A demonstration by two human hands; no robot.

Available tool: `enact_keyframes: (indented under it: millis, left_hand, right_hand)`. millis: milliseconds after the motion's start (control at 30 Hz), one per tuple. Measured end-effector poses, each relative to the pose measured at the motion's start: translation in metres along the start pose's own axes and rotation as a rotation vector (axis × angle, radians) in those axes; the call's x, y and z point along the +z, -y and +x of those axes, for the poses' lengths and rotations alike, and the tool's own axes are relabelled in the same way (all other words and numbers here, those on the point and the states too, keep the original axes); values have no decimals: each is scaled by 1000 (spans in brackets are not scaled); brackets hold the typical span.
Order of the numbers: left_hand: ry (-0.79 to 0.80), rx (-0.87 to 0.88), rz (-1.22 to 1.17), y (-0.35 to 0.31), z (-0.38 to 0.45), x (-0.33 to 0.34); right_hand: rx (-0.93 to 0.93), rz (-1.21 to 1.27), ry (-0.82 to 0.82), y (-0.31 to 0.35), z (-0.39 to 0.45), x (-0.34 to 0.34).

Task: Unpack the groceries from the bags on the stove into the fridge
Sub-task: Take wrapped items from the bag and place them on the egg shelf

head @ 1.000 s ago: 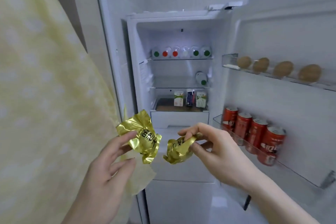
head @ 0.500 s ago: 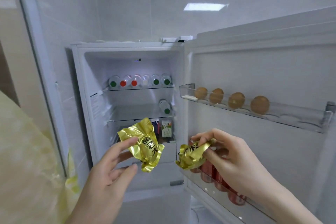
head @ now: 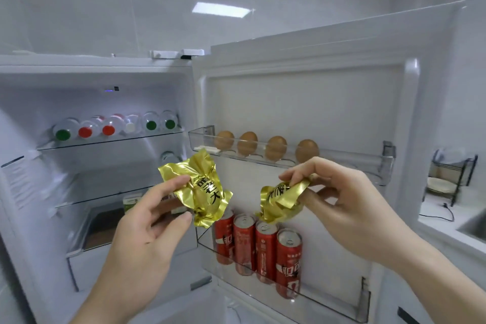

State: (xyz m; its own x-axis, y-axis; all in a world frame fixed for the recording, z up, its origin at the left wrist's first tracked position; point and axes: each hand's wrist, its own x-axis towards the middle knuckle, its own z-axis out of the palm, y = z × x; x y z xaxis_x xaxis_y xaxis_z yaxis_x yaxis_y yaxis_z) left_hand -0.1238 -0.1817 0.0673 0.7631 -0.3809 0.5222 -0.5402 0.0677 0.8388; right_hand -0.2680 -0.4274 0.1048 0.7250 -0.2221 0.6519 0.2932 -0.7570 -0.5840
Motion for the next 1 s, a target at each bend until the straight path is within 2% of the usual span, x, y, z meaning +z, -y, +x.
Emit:
enact_keyframes:
  millis: [300,400,500,633,800,900,1000]
  left_hand:
    - [92,133,-48,-22,39,20]
    - [74,136,-60,-22,41,21]
    - [62,128,-65,-19,40,21]
    - [45,125,-55,-17,39,21]
    - [19,134,-47,-16,37,21]
    - [8,137,-46,-17,38,22]
    - [-1,137,-43,-18,39,23]
  right_hand:
    - [-156,-210,-183,33,63,-66]
    - [-113,-353,-213,33,80,-78]
    - [13,-539,-126,30,91,-83]
    - [147,-744,95,25,99,-82]
    - [274,-857,346,17,107,-77]
    - [254,-864,317,12,110,-76]
    - [169,-868,199,8,109,-77]
